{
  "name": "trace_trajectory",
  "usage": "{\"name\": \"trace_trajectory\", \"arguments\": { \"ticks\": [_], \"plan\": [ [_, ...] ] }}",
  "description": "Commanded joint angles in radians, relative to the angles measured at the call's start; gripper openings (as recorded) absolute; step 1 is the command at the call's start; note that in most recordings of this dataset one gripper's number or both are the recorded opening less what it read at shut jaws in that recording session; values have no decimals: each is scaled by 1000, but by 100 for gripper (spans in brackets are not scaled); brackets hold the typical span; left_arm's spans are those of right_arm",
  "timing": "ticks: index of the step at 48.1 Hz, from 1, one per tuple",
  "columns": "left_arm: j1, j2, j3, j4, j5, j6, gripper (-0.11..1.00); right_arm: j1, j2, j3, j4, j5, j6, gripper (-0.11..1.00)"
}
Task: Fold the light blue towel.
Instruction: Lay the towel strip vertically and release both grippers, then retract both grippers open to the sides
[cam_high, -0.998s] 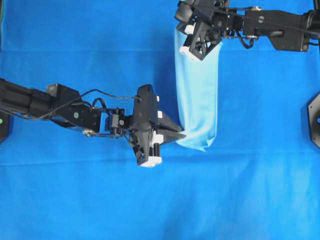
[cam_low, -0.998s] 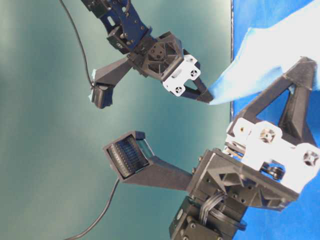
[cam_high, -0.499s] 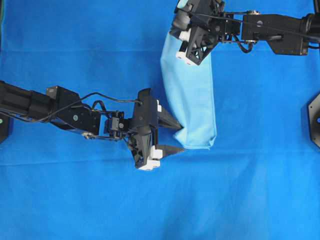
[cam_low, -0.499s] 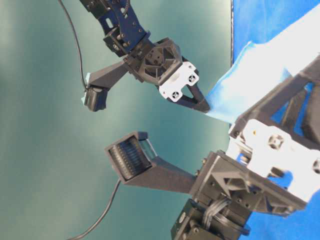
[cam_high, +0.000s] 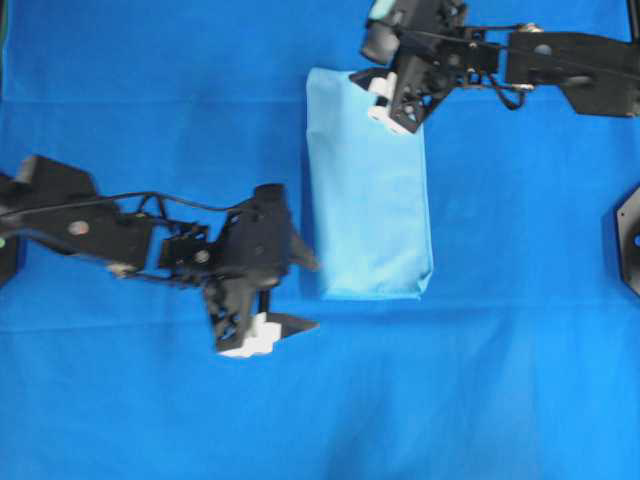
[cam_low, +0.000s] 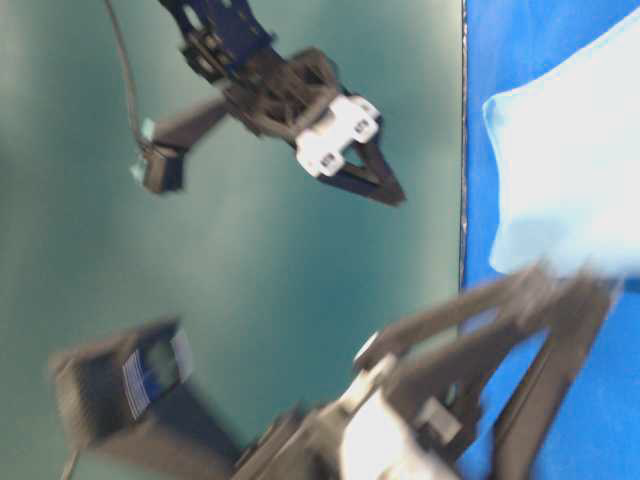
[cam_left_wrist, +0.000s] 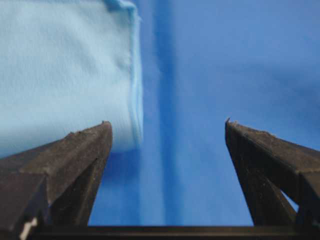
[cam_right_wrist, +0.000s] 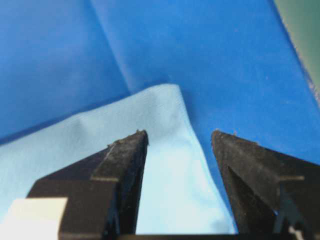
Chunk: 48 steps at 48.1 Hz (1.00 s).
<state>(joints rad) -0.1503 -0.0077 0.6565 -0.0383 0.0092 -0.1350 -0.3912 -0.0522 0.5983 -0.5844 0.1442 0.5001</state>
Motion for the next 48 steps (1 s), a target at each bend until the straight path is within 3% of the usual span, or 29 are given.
{"name": "trace_trajectory", "arguments": {
  "ticks": [1, 8, 17, 27, 37, 48],
  "plan": [
    [9, -100, 31, 3, 5, 5, 88, 17, -89, 26, -2, -6, 5, 58],
    [71, -221, 150, 6, -64, 6, 88, 35, -209, 121, 3, -57, 21, 58],
    [155, -365, 311, 6, -258, 35, 88, 38, -387, 285, 12, -201, 38, 58],
    [199, -505, 439, 6, -391, 74, 87, 38, -541, 431, 17, -313, 38, 58],
    [221, -526, 480, 6, -411, 74, 87, 38, -571, 523, 35, -403, 38, 58],
    [224, -499, 468, 6, -413, 74, 88, 37, -561, 523, 35, -411, 38, 58]
  ]
}}
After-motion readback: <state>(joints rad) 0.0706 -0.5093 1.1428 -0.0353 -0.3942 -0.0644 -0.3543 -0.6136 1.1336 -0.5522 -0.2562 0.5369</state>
